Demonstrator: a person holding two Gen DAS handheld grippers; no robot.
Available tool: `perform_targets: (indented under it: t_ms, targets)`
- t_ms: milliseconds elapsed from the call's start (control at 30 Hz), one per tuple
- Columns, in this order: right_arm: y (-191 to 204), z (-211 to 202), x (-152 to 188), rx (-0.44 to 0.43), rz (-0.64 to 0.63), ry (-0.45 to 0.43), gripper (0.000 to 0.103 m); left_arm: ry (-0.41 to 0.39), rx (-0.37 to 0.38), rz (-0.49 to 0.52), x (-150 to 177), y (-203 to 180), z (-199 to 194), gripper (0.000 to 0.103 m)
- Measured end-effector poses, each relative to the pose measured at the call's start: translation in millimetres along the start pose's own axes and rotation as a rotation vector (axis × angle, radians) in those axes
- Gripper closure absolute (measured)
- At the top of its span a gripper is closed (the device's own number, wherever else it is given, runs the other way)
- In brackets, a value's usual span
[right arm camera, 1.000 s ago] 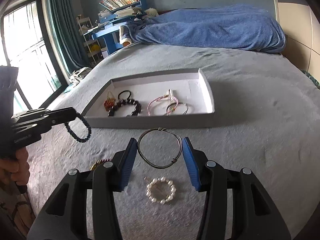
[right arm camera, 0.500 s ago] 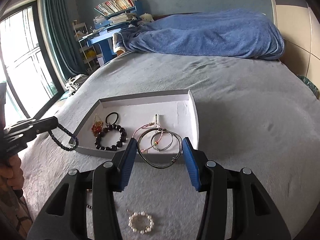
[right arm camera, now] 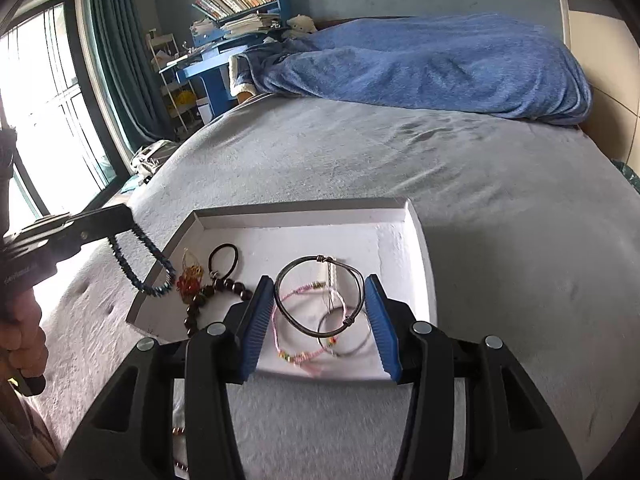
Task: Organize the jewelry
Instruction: 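Carry the beaded bracelets and silver hoop into the tray and open both tools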
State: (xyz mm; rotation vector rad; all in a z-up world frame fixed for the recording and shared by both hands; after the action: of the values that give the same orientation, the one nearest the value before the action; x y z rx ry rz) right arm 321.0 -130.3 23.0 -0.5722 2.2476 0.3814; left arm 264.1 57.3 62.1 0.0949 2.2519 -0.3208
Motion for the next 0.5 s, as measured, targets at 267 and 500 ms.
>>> perform_targets:
  t_ms: [267, 500]
  targets:
    - [-5, 43, -12, 0.016, 0.018, 0.052, 0.056, 0.029, -0.016, 0.022, -20, 0, 51, 0.096]
    - [-11, 84, -14, 0.028, 0.045, 0.111, 0.056, 0.071, -0.021, 0.026, -28, 3, 101, 0.096]
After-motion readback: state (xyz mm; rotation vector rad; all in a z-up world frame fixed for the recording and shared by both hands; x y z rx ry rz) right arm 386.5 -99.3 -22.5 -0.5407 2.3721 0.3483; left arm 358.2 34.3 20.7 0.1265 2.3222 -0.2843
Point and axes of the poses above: each gripper's, at about its wrist camera, not at the fingertips, and z roughly the way its jaws point, y to its left, x to its underside, the point moved 2 cm from there along z, roughly the way its jaws point, and after that the axes turned 5 degrees about -z, right-handed, at the moved point
